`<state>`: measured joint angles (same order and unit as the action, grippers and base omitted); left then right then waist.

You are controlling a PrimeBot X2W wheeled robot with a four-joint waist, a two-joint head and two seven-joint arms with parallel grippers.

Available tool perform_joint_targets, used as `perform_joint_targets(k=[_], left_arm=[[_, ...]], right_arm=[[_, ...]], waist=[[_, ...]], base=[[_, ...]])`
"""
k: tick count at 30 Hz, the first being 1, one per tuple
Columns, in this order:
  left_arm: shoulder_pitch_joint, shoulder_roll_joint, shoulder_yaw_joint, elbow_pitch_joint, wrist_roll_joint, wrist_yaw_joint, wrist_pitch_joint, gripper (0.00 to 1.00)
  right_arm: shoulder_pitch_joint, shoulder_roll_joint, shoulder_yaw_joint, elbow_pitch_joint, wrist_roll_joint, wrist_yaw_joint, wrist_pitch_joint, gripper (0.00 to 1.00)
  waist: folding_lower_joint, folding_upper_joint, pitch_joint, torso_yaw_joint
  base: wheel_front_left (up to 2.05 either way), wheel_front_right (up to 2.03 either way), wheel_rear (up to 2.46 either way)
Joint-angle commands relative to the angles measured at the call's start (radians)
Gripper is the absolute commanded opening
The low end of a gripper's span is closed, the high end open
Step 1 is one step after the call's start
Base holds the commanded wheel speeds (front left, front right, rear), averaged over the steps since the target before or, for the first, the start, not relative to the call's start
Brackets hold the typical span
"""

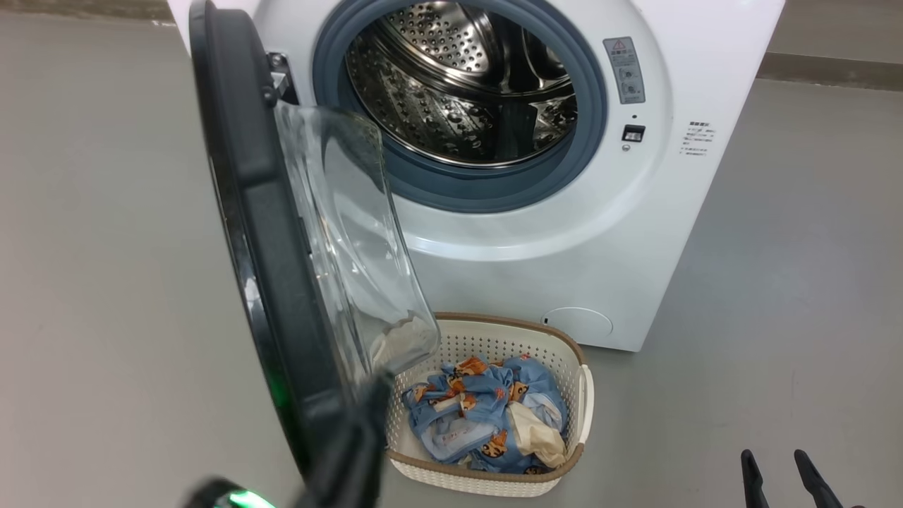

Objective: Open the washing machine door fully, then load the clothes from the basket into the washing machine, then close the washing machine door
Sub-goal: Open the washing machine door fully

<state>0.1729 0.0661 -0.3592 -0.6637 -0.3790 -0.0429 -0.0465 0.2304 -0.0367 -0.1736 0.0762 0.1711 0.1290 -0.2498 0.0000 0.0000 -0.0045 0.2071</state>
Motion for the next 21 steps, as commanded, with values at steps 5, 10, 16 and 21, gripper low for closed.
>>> perform_joint_targets(k=[5, 10, 16, 21], left_arm=[[0.029, 0.0, -0.034, 0.141, -0.088, 0.016, 0.135, 0.0], [-0.012, -0.008, -0.028, 0.233, -0.134, 0.04, 0.118, 0.0], [-0.057, -0.01, -0.008, 0.3, -0.13, 0.067, 0.091, 0.0], [-0.072, -0.012, -0.003, 0.321, -0.123, 0.093, 0.068, 0.0]], right_arm=[[-0.009, -0.014, 0.035, -0.012, 0.015, 0.002, -0.012, 1.0], [-0.008, -0.014, 0.036, -0.01, 0.019, 0.002, -0.012, 1.0], [-0.011, -0.014, 0.038, -0.008, 0.019, 0.002, -0.012, 1.0], [-0.01, -0.014, 0.034, -0.007, 0.022, 0.002, -0.012, 1.0]], waist=[[0.0, 0.0, 0.003, -0.009], [0.0, 0.0, 0.007, -0.015], [0.0, 0.0, 0.013, -0.026], [0.0, 0.0, 0.02, -0.029]], base=[[0.0, 0.0, 0.0], [0.0, 0.0, 0.0], [0.0, 0.0, 0.0], [0.0, 0.0, 0.0]])
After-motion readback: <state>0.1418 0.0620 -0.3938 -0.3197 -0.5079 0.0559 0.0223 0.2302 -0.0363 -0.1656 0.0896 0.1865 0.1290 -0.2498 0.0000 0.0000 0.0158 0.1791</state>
